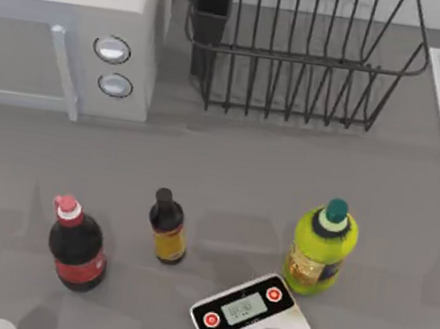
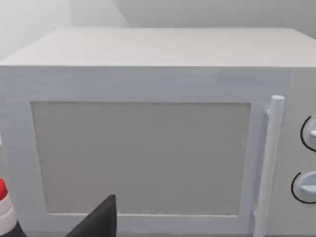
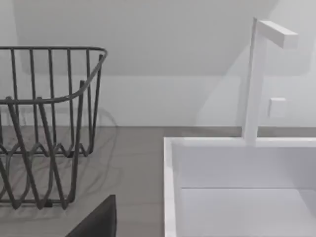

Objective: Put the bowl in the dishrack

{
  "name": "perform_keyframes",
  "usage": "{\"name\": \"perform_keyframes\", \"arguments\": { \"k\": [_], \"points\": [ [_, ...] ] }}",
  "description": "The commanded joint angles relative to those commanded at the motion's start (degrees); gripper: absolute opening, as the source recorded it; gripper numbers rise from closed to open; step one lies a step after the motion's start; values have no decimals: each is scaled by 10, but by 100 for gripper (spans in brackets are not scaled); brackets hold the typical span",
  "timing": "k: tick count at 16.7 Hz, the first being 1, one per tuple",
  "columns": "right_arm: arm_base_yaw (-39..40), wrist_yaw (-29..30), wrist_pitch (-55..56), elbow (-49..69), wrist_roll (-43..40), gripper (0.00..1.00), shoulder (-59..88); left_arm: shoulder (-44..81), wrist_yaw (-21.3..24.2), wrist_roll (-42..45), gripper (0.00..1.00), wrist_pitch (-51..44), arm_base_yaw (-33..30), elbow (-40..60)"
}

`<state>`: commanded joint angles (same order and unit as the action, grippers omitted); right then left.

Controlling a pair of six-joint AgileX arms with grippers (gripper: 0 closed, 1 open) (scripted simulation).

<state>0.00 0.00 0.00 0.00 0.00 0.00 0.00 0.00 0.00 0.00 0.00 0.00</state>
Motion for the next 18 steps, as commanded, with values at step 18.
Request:
{"name": "perform_keyframes", "arguments": {
  "k": [18],
  "points": [
    [-268,-32,-456,502,-261,100,679,0,0,0,100,0,0,0]
  ]
}}
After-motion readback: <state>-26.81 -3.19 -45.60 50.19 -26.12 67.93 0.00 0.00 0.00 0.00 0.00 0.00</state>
